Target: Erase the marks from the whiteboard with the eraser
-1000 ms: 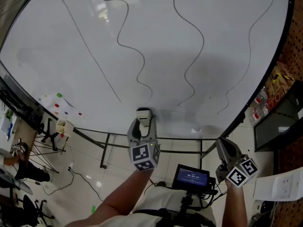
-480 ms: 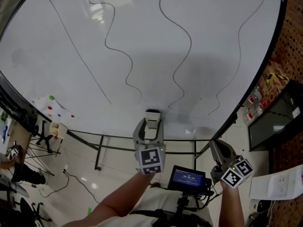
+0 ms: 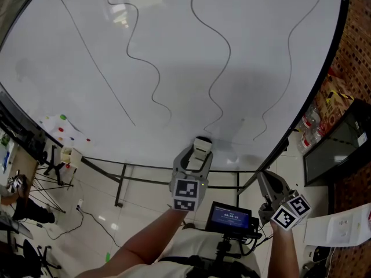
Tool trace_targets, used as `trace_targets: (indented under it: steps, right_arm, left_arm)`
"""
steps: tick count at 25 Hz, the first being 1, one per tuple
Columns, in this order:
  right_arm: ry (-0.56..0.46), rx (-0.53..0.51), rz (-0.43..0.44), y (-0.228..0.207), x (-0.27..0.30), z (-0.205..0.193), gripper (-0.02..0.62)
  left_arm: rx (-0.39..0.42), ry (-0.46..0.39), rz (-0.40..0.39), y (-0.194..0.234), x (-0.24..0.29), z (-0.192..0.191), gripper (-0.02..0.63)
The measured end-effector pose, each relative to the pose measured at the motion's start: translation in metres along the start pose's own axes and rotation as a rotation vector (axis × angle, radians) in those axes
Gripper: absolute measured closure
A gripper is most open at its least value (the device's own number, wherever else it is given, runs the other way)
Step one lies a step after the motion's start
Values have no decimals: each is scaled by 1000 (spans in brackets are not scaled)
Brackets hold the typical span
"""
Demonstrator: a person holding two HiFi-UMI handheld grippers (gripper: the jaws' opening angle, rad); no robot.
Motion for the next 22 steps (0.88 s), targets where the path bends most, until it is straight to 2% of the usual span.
trace_targets:
  steps: [1, 3, 7, 10, 12, 15, 22]
  right_arm:
    - [-2, -2, 3, 1, 0, 1, 588]
    - [-3, -6, 11, 4, 2, 2, 589]
    - [-3, -8, 20, 5, 3, 2, 588]
    - [-5, -7, 20, 5, 3, 2, 588]
    - [-5, -5, 23, 7, 4, 1, 588]
    - [-2, -1, 29, 9, 3, 0, 589]
    - [-26, -4, 15, 0, -14, 8, 588]
  left_arm:
    - [-3, 3, -30, -2, -1, -1, 344]
    - [9, -6, -26, -1, -7, -3, 345]
    - [22, -47, 121, 26, -30, -5, 345]
    - [13, -33, 249, 58, -42, -10, 345]
    - [-3, -11, 301, 73, -45, -10, 345]
    - [-12, 7, 309, 75, -42, -8, 345]
    - [-48, 14, 281, 44, -25, 1, 345]
Point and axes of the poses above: the fingertips, and each gripper's own axes: x forward along the fingers, y to its left, z out of its top, the point moved 6 cm from there along -x, backward along the fingers, and after that the axes turned 10 degrees about x, right-handed, at the moved point
